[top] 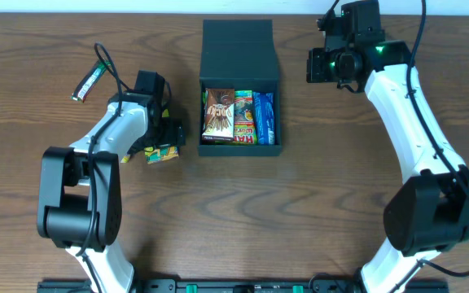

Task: Pack container
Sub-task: 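Grasp the yellow Pretz box with the left gripper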

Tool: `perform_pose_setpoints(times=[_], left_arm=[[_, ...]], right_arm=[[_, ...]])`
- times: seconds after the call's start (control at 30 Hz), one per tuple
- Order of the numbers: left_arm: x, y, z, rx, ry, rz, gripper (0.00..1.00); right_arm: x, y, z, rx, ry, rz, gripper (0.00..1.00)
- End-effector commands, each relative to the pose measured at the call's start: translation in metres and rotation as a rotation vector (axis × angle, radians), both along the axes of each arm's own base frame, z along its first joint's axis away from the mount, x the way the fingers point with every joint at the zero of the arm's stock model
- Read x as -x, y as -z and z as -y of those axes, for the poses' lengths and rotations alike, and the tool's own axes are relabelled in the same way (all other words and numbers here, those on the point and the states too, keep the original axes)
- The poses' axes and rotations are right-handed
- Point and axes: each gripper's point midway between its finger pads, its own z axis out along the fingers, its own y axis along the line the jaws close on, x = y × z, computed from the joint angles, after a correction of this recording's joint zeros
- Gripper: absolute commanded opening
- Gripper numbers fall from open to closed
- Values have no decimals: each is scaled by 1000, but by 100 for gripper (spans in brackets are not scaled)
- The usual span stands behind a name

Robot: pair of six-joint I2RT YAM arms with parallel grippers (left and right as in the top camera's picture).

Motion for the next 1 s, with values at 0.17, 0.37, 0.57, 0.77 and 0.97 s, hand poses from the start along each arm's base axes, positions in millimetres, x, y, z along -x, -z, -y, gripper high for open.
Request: perform_pose_setpoints(times=[0.17, 0.37, 0.57, 0.77, 0.97], left_arm=[[8, 16, -2, -11, -33, -52, 94], [8, 16, -2, -11, -33, -51, 85], [6, 14, -1, -10, -33, -46, 83], [-8, -1, 1, -6, -32, -19, 83], [-29, -29, 4, 0, -28, 25, 83]], right_arm=[[1, 5, -5, 3, -22, -10, 1], [1, 5, -5, 3, -22, -9, 1], [1, 5, -5, 3, -22, -9, 1], [-1, 5, 2, 6, -7, -8, 2], [-4, 6, 30, 5, 51, -15, 2]])
